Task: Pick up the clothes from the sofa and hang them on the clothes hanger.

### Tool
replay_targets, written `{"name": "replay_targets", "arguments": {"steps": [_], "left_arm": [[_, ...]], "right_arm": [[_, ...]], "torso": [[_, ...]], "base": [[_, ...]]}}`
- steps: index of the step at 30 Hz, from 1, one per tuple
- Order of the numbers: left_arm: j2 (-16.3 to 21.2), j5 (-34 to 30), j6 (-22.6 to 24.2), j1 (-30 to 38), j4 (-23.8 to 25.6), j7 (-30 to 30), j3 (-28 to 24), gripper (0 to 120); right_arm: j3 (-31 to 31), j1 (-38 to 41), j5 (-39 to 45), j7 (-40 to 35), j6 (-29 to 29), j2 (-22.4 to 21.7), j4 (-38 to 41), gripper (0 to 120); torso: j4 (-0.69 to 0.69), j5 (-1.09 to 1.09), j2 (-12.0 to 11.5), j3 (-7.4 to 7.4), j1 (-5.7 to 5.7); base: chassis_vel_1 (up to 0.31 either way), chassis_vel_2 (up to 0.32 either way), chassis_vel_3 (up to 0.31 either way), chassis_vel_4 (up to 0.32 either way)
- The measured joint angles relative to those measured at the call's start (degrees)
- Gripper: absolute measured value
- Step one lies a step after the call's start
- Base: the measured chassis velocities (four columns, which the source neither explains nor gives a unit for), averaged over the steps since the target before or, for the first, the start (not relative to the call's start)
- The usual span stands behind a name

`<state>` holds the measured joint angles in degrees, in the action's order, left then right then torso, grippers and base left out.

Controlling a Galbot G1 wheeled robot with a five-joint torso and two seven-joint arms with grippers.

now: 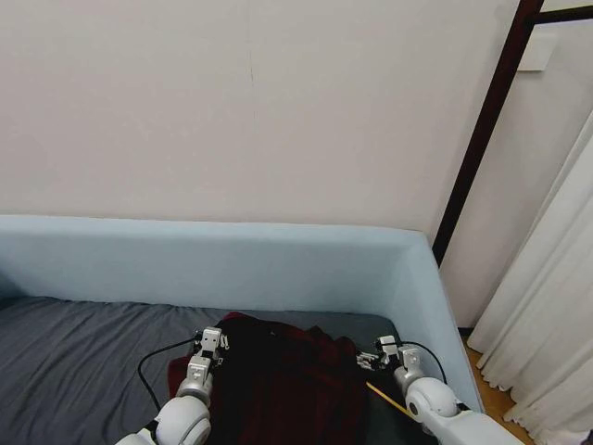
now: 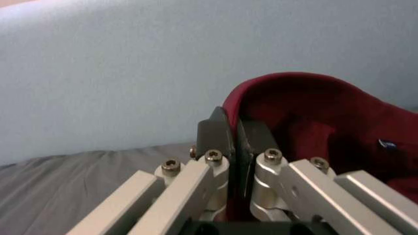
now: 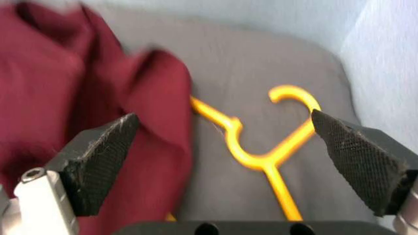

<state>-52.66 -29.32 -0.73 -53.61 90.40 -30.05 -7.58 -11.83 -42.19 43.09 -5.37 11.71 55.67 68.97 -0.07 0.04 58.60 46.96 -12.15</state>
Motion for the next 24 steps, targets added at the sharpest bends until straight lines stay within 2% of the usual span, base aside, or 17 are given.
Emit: {"name": "replay_targets", "arguments": {"steps": [3,7,16,18,19,24], "left_arm": [[0.05,0.03,-0.16,-0.15,0.06,0.07,-0.01,0],[0.07,0.18,-0.32,-0.26,0.02,0.12,-0.03,0],[-0.05,0.47,-0.63,-0.77,0.14,0.24,0.26,0],[-0.05,0.54,-0.73,-0.8,0.13,0.3,0.28,0],[-0.05,0.54,-0.73,-0.8,0.13,0.3,0.28,0],[0.01,1.85,-1.6,-0.97,-0.18,0.86,0.5,0]], "right_arm": [[2.07,0.7,-2.85,4.3,4.25,0.08,-3.4,100],[2.81,1.85,-4.75,7.25,6.86,0.28,-6.74,100],[2.4,2.6,-7.11,11.73,7.81,0.82,-10.97,99],[2.41,3.04,-6.92,12.2,7.82,1.43,-11.81,91],[2.41,3.04,-6.92,12.2,7.82,1.43,-11.81,91],[2.45,3.77,-7.11,13.73,7.08,2.09,-14.11,70]], "torso": [[0.0,0.0,0.0,0.0,0.0],[0.01,-0.01,0.0,0.0,0.0],[-0.01,0.01,0.0,0.0,0.0],[0.02,0.0,0.0,0.0,0.0],[0.02,0.0,0.0,0.0,0.0],[-0.01,0.0,0.0,0.0,0.0]], "base": [[0.0,0.0,0.0,0.0],[0.0,0.0,0.0,0.0],[0.0,0.0,0.0,0.0],[0.0,0.0,0.0,0.0],[0.0,0.0,0.0,0.0],[0.0,0.0,0.0,0.0]]}}
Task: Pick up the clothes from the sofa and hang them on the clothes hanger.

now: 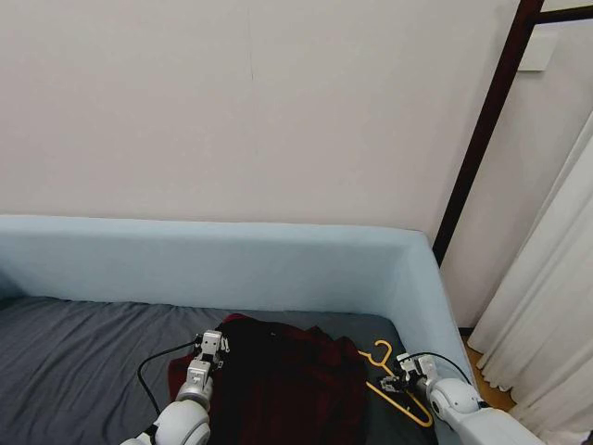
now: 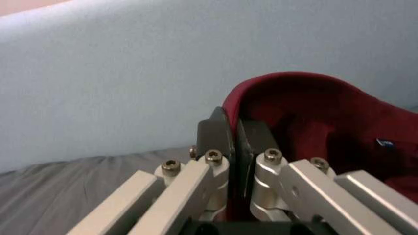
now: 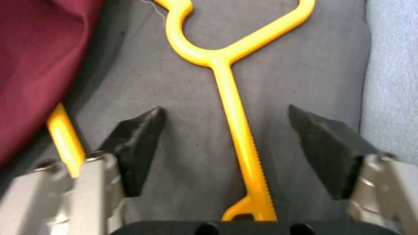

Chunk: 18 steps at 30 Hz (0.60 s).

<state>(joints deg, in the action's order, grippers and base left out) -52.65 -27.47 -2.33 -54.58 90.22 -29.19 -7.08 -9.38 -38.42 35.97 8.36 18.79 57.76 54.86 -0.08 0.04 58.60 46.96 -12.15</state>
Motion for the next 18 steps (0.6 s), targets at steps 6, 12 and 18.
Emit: {"name": "replay_targets", "arguments": {"steps": [6,12,18], "left_arm": [[0.17,0.53,-0.81,-0.71,-0.13,0.34,0.67,0],[0.41,0.64,-1.22,-0.59,-0.46,0.78,0.76,0],[0.54,0.64,-1.23,-0.86,-0.15,0.82,0.67,0]], "right_arm": [[0.42,0.22,-0.21,1.62,-0.71,0.05,-1.54,48],[0.46,0.36,-0.33,2.56,-1.09,0.36,-2.04,30],[0.65,0.51,0.59,2.56,-1.18,0.6,-2.1,4]], "torso": [[0.01,0.01,0.0,0.0,0.0],[0.01,0.01,0.0,0.0,0.0],[0.01,0.0,0.0,0.0,0.0]], "base": [[0.0,0.0,0.0,0.0],[0.0,0.0,0.0,0.0],[0.0,0.0,0.0,0.0]]}}
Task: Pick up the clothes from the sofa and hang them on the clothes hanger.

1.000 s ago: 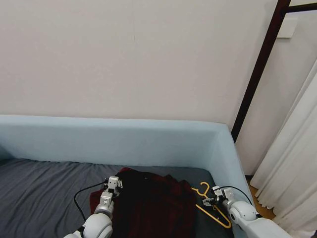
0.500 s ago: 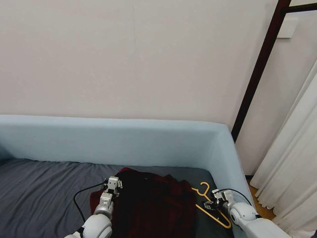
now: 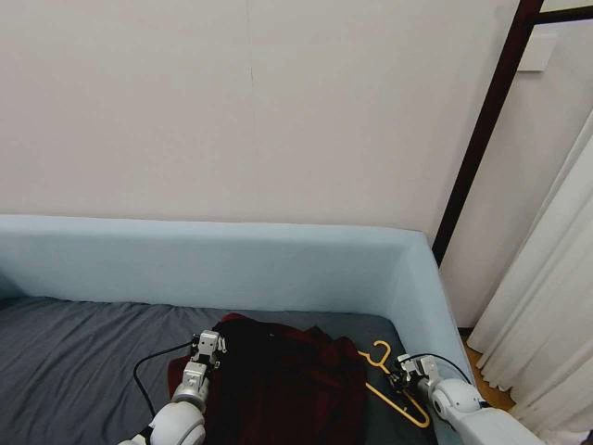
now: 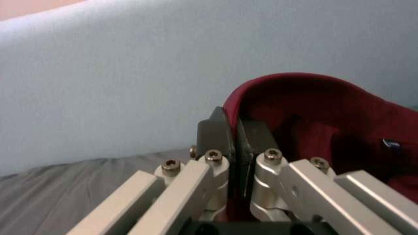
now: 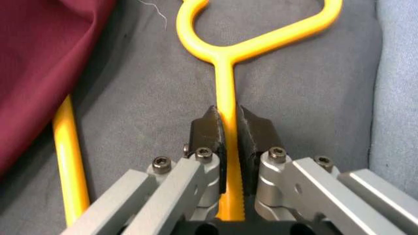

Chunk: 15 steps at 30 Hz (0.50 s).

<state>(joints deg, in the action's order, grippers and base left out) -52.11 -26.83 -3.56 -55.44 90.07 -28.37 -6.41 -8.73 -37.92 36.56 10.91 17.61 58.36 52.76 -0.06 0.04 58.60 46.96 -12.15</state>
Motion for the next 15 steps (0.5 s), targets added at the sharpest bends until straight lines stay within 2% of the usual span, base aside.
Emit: {"name": "replay_targets", "arguments": {"steps": [9,11,15], "left_arm": [[0.0,0.04,0.0,0.12,0.0,0.05,-0.07,0],[0.04,-0.08,0.0,0.46,-0.09,0.1,-0.26,0],[0.04,-0.16,0.0,0.76,-0.27,0.14,-0.52,0]], "right_arm": [[0.5,-0.21,1.4,-3.52,-3.15,-1.08,1.04,4],[0.02,-0.02,-2.1,-6.44,-7.97,-1.7,1.36,4],[-0.22,0.12,-5.38,-10.51,-12.61,-2.56,3.27,4]], "torso": [[-0.02,0.01,0.0,0.0,0.0],[-0.01,-0.01,0.0,0.0,0.0],[0.0,-0.02,0.0,0.0,0.0]], "base": [[0.0,0.0,0.0,0.0],[0.0,0.0,0.0,0.0],[0.0,0.0,0.0,0.0]]}}
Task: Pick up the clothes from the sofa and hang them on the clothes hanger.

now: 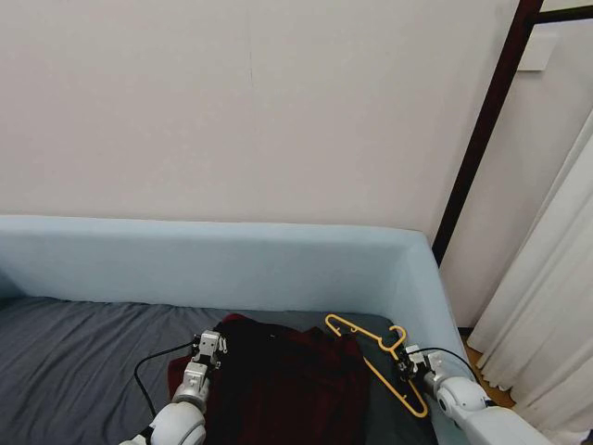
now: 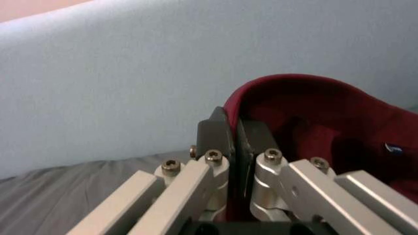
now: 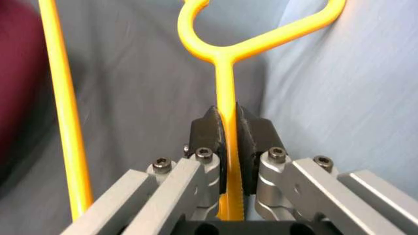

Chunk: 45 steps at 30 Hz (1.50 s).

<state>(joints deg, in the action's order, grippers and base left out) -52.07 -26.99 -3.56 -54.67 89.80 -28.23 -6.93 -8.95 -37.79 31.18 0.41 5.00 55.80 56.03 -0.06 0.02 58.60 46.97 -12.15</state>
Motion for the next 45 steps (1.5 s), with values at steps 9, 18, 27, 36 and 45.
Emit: {"name": "replay_targets", "arguments": {"steps": [9,18,27,36,45], "left_arm": [[-0.02,-0.34,-0.02,0.58,-0.1,0.06,-0.64,0],[1.12,-1.51,0.14,1.85,0.63,0.3,-1.31,0],[2.46,-4.57,1.71,2.66,2.32,0.43,-1.82,0],[4.09,-7.09,3.75,3.46,6.18,-0.5,-3.2,0],[5.54,-7.94,4.81,3.01,9.38,-1.13,-3.68,0]], "right_arm": [[-0.07,-0.05,-2.91,-6.52,-4.17,-1.74,7.79,4],[-0.47,-10.49,-13.08,-12.93,-5.41,-5.67,23.34,4],[2.69,-19.13,-23.52,-13.61,-9.37,-6.71,32.3,4],[1.4,-20.3,-40.29,-16.97,-14.75,-5.07,30.73,4],[-3.81,-18.1,-42.38,-17.02,-14.92,-2.1,27.33,4]], "torso": [[0.0,0.04,0.0,-0.01,0.0],[-0.03,0.02,0.01,-0.01,0.0],[0.0,0.03,0.0,-0.01,0.0],[-0.01,0.03,0.0,-0.01,0.0],[-0.01,0.03,0.01,-0.01,0.0]], "base": [[0.0,0.0,0.0,0.0],[0.0,0.0,0.0,0.0],[0.0,0.0,0.0,0.0],[0.0,0.0,0.0,0.0],[0.0,0.0,0.0,0.0]]}}
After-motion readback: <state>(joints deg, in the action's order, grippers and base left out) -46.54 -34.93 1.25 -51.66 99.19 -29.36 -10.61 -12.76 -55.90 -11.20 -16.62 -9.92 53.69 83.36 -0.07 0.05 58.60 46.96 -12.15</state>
